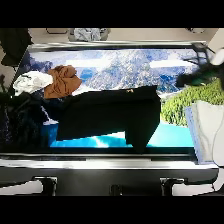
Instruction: Fold the shirts.
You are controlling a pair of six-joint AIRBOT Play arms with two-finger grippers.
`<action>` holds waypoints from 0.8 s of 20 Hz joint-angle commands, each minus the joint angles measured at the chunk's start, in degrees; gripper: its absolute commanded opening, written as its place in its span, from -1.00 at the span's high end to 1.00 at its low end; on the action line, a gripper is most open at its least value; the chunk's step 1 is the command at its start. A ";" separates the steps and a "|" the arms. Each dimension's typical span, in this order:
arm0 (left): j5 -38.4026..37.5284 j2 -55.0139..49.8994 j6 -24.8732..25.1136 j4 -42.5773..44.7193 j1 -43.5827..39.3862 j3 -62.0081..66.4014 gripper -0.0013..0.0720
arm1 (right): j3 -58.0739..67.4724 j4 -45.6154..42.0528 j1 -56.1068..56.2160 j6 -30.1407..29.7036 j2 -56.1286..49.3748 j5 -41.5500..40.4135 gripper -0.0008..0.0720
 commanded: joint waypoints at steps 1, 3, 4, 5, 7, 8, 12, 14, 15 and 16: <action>-12.26 1.33 -0.90 4.31 3.10 -8.00 -0.63 | -2.71 1.55 -7.96 -7.69 0.31 18.93 -0.69; -10.58 2.80 1.86 3.08 1.68 -17.03 -0.63 | -6.45 1.53 -8.33 -9.25 0.31 20.70 -0.69; -10.19 2.97 3.32 2.69 0.63 -20.74 -0.63 | -8.02 2.82 -8.22 -9.18 0.31 20.26 -0.69; -9.35 2.97 4.15 2.67 -0.37 -23.47 -0.63 | -9.38 4.66 -8.22 -9.18 0.28 19.28 -0.69; -6.47 2.89 4.37 2.43 -2.16 -26.95 -0.63 | -11.21 6.95 -8.22 -9.18 0.28 17.00 -0.69; -4.87 2.89 4.37 2.14 -3.08 -27.89 -0.62 | -11.58 7.10 -8.22 -9.18 0.28 16.09 -0.69; -1.20 2.62 4.28 1.46 -6.54 -29.46 -0.62 | -11.65 6.91 -8.22 -9.27 0.28 14.14 -0.68; 0.20 2.62 4.07 -0.63 -7.39 -29.49 -0.60 | -11.65 6.93 -8.22 -9.44 0.28 13.88 -0.67; 1.09 2.62 4.09 -1.88 -7.74 -29.49 -0.38 | -11.67 6.93 -8.22 -9.44 0.28 13.92 -0.60; 2.03 2.62 3.87 -3.13 -8.17 -29.49 -0.29 | -11.67 6.91 -8.22 -9.42 0.28 14.03 -0.56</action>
